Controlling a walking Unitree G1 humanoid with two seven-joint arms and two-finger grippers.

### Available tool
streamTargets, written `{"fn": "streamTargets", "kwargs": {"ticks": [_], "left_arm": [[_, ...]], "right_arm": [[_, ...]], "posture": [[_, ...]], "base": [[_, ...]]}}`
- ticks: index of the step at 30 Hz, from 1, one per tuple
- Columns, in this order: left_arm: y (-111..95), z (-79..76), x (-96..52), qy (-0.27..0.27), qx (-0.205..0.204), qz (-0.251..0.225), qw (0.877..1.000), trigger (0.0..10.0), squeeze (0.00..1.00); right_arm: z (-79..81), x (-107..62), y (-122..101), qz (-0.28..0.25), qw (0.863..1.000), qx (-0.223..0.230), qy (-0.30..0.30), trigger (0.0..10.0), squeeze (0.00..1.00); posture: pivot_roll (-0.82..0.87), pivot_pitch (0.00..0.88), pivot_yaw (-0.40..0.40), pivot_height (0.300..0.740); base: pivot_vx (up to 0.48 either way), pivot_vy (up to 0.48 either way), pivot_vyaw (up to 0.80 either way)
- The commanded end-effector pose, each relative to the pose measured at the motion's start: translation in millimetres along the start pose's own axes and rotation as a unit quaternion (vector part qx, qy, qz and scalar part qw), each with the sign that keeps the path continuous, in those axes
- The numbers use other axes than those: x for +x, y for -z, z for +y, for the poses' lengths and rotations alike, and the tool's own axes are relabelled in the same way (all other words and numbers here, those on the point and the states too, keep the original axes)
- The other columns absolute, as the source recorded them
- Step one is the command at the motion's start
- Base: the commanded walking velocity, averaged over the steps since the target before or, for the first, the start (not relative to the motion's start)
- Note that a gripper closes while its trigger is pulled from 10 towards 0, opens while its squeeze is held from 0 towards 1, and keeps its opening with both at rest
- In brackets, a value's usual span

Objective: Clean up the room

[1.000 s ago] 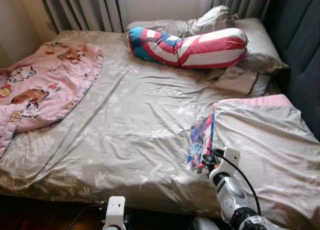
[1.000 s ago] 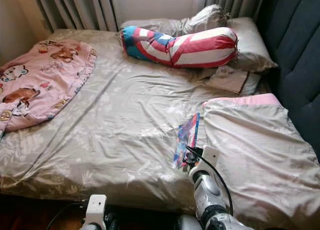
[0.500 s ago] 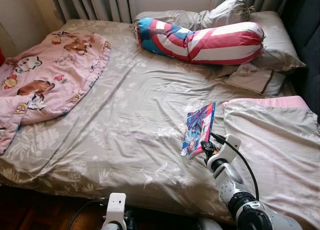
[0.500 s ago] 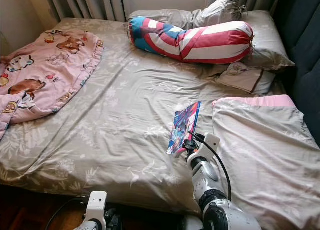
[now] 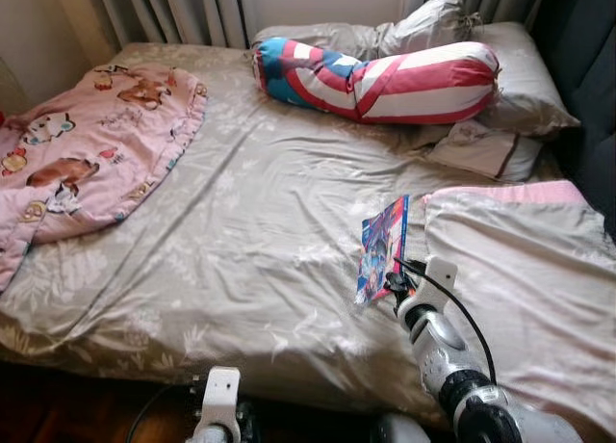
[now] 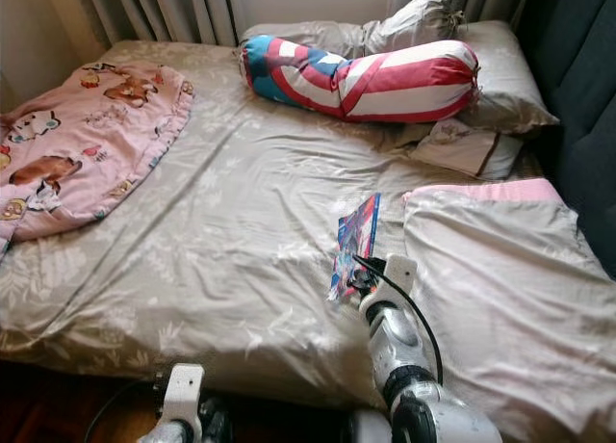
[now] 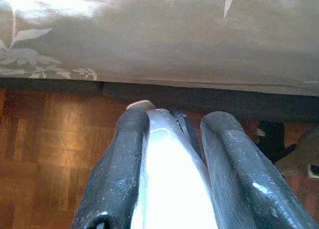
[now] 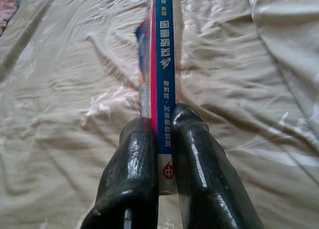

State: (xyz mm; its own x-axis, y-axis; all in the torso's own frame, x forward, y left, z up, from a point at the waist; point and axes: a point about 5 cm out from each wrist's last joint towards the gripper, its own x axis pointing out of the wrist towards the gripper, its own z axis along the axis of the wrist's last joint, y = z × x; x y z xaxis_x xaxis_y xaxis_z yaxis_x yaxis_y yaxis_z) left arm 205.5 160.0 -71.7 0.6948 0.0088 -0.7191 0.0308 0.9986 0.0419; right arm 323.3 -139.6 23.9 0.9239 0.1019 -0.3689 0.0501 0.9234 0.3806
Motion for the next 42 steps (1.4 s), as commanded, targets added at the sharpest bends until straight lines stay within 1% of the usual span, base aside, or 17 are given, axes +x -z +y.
{"fn": "streamTargets", "kwargs": {"ticks": [1,3,7,10,11,13,15,22,24,26,29,32,33,36,37,38,42], "left_arm": [[47,-1.3,-13.3,0.004,0.001,0.087,0.996,10.0,0.0],[48,-0.8,-13.7,0.003,0.001,0.088,0.996,10.0,0.0],[49,-0.2,-14.2,0.003,0.001,0.089,0.996,10.0,0.0],[49,0.0,-14.4,0.003,0.001,0.089,0.996,10.0,0.0],[50,0.2,-14.7,0.003,0.002,0.09,0.996,10.0,0.0],[50,0.5,-14.9,0.003,0.002,0.09,0.996,10.0,0.0],[51,0.7,-15.1,0.003,0.002,0.091,0.996,10.0,0.0],[53,1.8,-16.1,0.003,0.004,0.092,0.996,10.0,0.0],[53,2.2,-16.4,0.003,0.005,0.092,0.996,10.0,0.0],[55,3.0,-16.9,0.003,0.006,0.093,0.996,10.0,0.0],[55,3.6,-17.2,0.002,0.007,0.094,0.996,10.0,0.0],[56,3.8,-17.4,0.002,0.007,0.094,0.996,10.0,0.0],[56,4.0,-17.4,0.002,0.007,0.094,0.996,10.0,0.0],[55,4.3,-17.3,0.001,0.007,0.093,0.996,10.0,0.0],[55,4.4,-17.2,0.002,0.008,0.094,0.996,10.0,0.0],[55,4.2,-17.1,0.003,0.009,0.094,0.996,10.0,0.0],[54,4.1,-16.6,0.003,0.009,0.092,0.996,10.0,0.0]], "right_arm": [[6.4,2.4,-8,-0.02,1.0,0.003,-0.015,10.0,0.0],[11.0,3.6,-8,-0.019,0.999,0.012,-0.026,10.0,0.0],[14.2,4.7,-9,-0.016,0.999,0.026,-0.03,10.0,0.0],[12.3,5.4,-11,-0.017,0.998,0.06,-0.022,10.0,0.0],[10.6,5.8,-12,-0.016,0.996,0.081,-0.019,10.0,0.0],[10.4,5.9,-11,-0.009,0.996,0.088,-0.023,10.0,0.0],[12.2,6.0,-9,0.006,0.996,0.082,-0.035,10.0,0.0],[15.0,7.7,-11,0.023,0.997,0.061,-0.048,10.0,0.0],[17.5,8.4,-12,0.023,0.995,0.079,-0.059,10.0,0.0],[25.6,10.0,-16,0.019,0.991,0.094,-0.089,10.0,0.0],[36.8,11.1,-18,0.024,0.988,0.088,-0.126,10.0,0.0],[38.5,11.3,-18,0.022,0.987,0.092,-0.131,10.0,0.0],[38.4,11.9,-21,0.013,0.986,0.109,-0.128,10.0,0.0],[39.4,12.6,-25,0.005,0.983,0.124,-0.132,10.0,0.0],[40.1,12.6,-25,0.005,0.983,0.122,-0.135,10.0,0.0],[39.7,11.9,-22,0.015,0.985,0.103,-0.135,10.0,0.0],[24.2,7.4,-2,0.071,0.994,0.024,-0.084,10.0,0.0]], "posture": [[-0.02,0.119,-0.002,0.61],[-0.02,0.119,-0.002,0.61],[-0.02,0.122,-0.002,0.61],[-0.01,0.124,-0.002,0.61],[-0.01,0.124,-0.001,0.61],[-0.01,0.122,0.0,0.61],[-0.01,0.121,0.0,0.61],[0.0,0.114,0.001,0.61],[0.0,0.114,0.002,0.61],[0.0,0.117,0.004,0.61],[0.0,0.124,0.005,0.61],[0.0,0.126,0.005,0.61],[0.01,0.13,0.006,0.61],[0.0,0.132,0.009,0.61],[0.0,0.132,0.009,0.61],[0.0,0.132,0.009,0.61],[0.0,0.135,0.008,0.61]], "base": [[0.0,0.0,0.0],[0.0,0.0,0.0],[0.0,0.0,0.0],[0.0,0.0,0.0],[0.0,0.0,0.0],[0.0,0.0,0.0],[0.0,0.0,0.0],[0.0,0.0,0.0],[0.0,0.0,0.0],[0.0,0.0,0.0],[0.0,0.0,0.0],[0.0,0.0,0.0],[0.0,0.0,0.0],[0.0,0.0,0.0],[0.0,0.0,0.0],[0.0,0.0,0.0],[0.0,0.0,0.0]]}}
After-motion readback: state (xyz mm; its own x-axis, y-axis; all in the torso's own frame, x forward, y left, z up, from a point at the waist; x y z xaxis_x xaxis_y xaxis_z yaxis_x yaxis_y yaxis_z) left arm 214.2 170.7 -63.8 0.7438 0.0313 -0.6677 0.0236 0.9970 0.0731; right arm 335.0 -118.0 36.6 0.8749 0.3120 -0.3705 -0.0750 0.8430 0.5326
